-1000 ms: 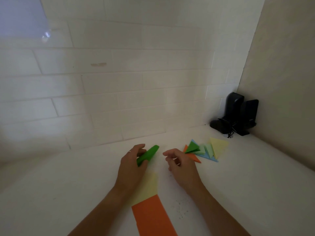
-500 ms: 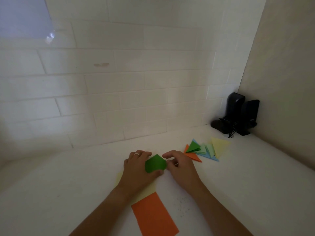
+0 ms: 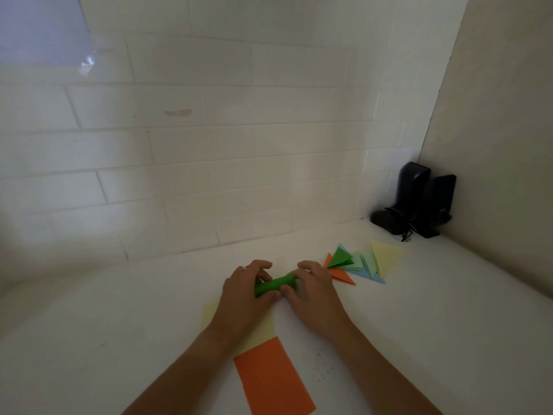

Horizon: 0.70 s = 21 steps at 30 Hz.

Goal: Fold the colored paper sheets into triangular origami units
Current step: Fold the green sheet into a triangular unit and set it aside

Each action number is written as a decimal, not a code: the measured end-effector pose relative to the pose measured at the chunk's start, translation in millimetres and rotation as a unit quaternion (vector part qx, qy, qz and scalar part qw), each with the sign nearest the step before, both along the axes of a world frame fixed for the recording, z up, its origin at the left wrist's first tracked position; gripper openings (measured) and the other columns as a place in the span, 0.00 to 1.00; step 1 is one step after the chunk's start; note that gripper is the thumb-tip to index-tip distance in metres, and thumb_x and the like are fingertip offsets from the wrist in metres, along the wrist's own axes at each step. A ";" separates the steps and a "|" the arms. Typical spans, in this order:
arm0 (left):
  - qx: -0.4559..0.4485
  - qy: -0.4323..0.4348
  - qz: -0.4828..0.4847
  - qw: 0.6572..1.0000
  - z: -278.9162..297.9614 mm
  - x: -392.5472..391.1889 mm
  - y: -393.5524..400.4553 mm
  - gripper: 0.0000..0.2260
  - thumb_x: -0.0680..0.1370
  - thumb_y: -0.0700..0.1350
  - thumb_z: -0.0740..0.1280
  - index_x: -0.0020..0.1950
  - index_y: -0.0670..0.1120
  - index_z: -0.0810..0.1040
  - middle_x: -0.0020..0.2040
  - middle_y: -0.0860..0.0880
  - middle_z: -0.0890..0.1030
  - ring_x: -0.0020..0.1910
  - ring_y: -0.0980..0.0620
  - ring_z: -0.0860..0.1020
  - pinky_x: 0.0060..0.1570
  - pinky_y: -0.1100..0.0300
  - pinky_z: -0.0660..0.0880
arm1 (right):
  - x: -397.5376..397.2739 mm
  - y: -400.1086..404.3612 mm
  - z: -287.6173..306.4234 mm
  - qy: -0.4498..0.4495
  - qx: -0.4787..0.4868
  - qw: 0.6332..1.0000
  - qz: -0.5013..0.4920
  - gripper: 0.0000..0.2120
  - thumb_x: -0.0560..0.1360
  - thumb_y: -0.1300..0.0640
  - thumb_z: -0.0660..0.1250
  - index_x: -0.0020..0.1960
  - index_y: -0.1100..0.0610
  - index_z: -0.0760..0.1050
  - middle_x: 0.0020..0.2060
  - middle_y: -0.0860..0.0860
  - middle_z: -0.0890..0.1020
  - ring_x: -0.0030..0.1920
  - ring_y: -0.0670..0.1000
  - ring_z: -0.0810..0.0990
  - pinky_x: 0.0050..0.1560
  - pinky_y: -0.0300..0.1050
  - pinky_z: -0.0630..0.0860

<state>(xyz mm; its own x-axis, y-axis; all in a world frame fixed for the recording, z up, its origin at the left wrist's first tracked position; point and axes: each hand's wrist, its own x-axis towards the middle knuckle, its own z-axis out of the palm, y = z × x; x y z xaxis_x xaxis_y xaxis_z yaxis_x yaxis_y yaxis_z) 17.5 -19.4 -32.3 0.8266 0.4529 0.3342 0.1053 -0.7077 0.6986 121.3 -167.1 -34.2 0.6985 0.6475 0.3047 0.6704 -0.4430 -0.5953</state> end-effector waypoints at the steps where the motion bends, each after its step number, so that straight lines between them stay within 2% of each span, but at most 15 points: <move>1: 0.001 0.003 -0.004 1.000 0.5 -0.4 -0.7 0.25 0.68 0.62 0.70 0.65 0.58 0.76 0.49 0.62 0.80 0.53 0.60 0.75 0.58 0.48 0.74 | -0.1 -0.6 1.0 0.005 0.015 1.000 0.009 0.13 0.80 0.52 0.69 0.62 0.56 0.77 0.64 0.48 0.71 0.66 0.48 0.68 0.64 0.35 0.62; 3: 0.010 0.009 -0.010 1.000 0.9 -1.0 -1.6 0.26 0.69 0.64 0.68 0.65 0.59 0.75 0.51 0.65 0.77 0.55 0.59 0.75 0.59 0.49 0.73 | -0.4 -3.1 4.5 0.041 0.062 0.997 0.021 0.08 0.79 0.56 0.70 0.57 0.53 0.74 0.56 0.47 0.76 0.57 0.46 0.74 0.56 0.35 0.68; 6: 0.027 0.007 -0.021 0.999 -0.9 0.5 -1.3 0.24 0.72 0.57 0.74 0.67 0.57 0.75 0.55 0.62 0.76 0.57 0.59 0.74 0.59 0.55 0.73 | -1.7 -7.2 10.1 0.116 0.142 0.982 0.048 0.08 0.79 0.61 0.70 0.55 0.51 0.75 0.45 0.46 0.81 0.46 0.42 0.80 0.46 0.34 0.73; 8: 0.029 0.004 -0.030 0.999 -1.1 1.2 -2.3 0.25 0.74 0.54 0.76 0.69 0.57 0.74 0.58 0.60 0.76 0.58 0.58 0.74 0.57 0.60 0.72 | -2.5 -8.8 11.5 0.139 0.183 0.972 0.058 0.11 0.80 0.63 0.69 0.58 0.50 0.76 0.42 0.48 0.83 0.44 0.44 0.82 0.44 0.36 0.76; 11: 0.007 -0.007 -0.028 1.000 4.7 -1.4 -8.0 0.27 0.73 0.63 0.73 0.70 0.58 0.72 0.60 0.61 0.76 0.59 0.61 0.74 0.58 0.64 0.71 | -1.7 -10.4 9.8 0.165 0.230 0.957 0.057 0.15 0.80 0.65 0.68 0.62 0.49 0.76 0.41 0.52 0.83 0.43 0.53 0.83 0.46 0.50 0.80; 13: -0.020 -0.034 -0.009 0.999 12.1 -3.5 -11.0 0.22 0.77 0.61 0.71 0.68 0.57 0.74 0.58 0.61 0.78 0.56 0.62 0.75 0.55 0.63 0.74 | -1.3 -11.2 8.6 0.185 0.247 0.950 0.051 0.17 0.80 0.65 0.67 0.63 0.47 0.74 0.41 0.53 0.82 0.45 0.56 0.82 0.48 0.54 0.80; 15: -0.048 -0.077 0.014 0.996 17.5 -5.3 -9.8 0.11 0.80 0.50 0.72 0.62 0.54 0.79 0.51 0.58 0.82 0.50 0.61 0.79 0.48 0.65 0.76 | -0.6 -11.1 7.8 0.192 0.255 0.947 0.047 0.17 0.80 0.65 0.67 0.64 0.47 0.74 0.41 0.54 0.81 0.45 0.56 0.81 0.49 0.53 0.80; 17: -0.069 -0.095 0.022 0.993 19.7 -6.9 -7.3 0.06 0.79 0.41 0.72 0.54 0.52 0.81 0.45 0.56 0.83 0.45 0.62 0.79 0.42 0.69 0.74 | 0.7 -10.6 8.4 0.195 0.265 0.943 0.040 0.18 0.80 0.65 0.68 0.64 0.48 0.73 0.42 0.53 0.81 0.44 0.52 0.81 0.47 0.46 0.79; 19: -0.095 -0.084 0.021 0.992 20.8 -7.6 -7.3 0.05 0.79 0.40 0.72 0.48 0.49 0.81 0.41 0.54 0.83 0.40 0.62 0.79 0.40 0.70 0.73 | 1.7 -10.4 10.1 0.206 0.284 0.936 0.031 0.18 0.79 0.63 0.70 0.65 0.49 0.73 0.42 0.52 0.82 0.44 0.49 0.81 0.46 0.41 0.77; 21: -0.145 -0.077 0.024 0.986 21.8 -6.9 -7.6 0.04 0.80 0.42 0.72 0.46 0.49 0.81 0.40 0.52 0.85 0.40 0.60 0.82 0.40 0.66 0.77 | 1.8 -10.1 11.2 0.224 0.300 0.927 0.032 0.18 0.78 0.62 0.73 0.64 0.50 0.73 0.42 0.52 0.82 0.44 0.48 0.82 0.47 0.41 0.77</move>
